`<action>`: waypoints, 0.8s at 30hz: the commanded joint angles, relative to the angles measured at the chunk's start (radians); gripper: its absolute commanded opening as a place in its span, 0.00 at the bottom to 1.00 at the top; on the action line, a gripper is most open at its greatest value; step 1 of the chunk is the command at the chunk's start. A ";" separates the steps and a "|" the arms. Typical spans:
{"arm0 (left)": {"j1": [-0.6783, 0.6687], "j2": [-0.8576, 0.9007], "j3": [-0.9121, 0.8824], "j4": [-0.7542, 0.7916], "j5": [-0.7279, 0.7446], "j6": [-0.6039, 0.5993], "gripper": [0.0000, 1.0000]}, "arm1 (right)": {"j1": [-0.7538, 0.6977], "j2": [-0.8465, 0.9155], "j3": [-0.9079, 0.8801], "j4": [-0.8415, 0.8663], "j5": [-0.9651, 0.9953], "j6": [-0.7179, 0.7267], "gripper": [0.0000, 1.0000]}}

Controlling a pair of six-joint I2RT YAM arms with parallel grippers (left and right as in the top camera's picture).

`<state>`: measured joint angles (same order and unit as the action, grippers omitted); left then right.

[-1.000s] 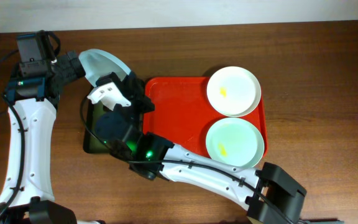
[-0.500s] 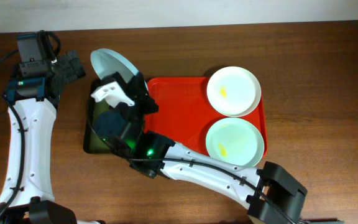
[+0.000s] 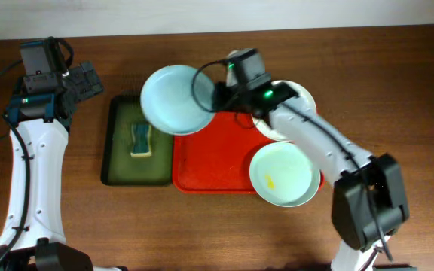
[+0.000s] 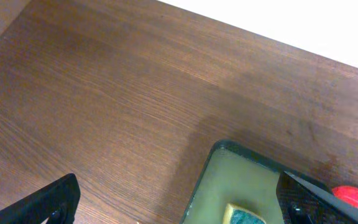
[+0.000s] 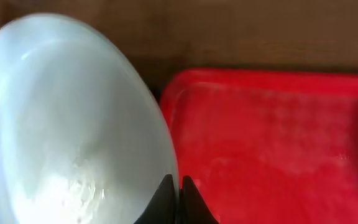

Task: Clean dirty plates on tray and stack at the side
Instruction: 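Lift the light-blue plate with the right gripper and place it right of the red tray, then move the right gripper to the pale-green plate and grip its rim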

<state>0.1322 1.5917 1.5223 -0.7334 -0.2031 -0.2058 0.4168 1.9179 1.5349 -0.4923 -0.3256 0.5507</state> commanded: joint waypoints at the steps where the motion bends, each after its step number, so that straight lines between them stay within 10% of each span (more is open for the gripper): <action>1: 0.002 0.001 0.000 0.002 -0.011 -0.006 0.99 | -0.225 -0.038 0.004 -0.104 -0.161 0.015 0.04; 11: 0.002 0.001 0.000 0.002 -0.011 -0.006 1.00 | -0.998 -0.038 0.004 -0.541 0.068 -0.207 0.04; 22: 0.002 0.001 0.000 0.002 -0.011 -0.006 0.99 | -0.951 -0.030 -0.156 -0.536 0.286 -0.227 0.10; 24: 0.002 0.001 0.000 0.002 -0.011 -0.006 1.00 | -0.928 -0.030 -0.156 -0.542 0.285 -0.251 0.38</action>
<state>0.1322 1.5925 1.5223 -0.7334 -0.2031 -0.2058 -0.5396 1.9102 1.3884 -1.0298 -0.0502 0.3309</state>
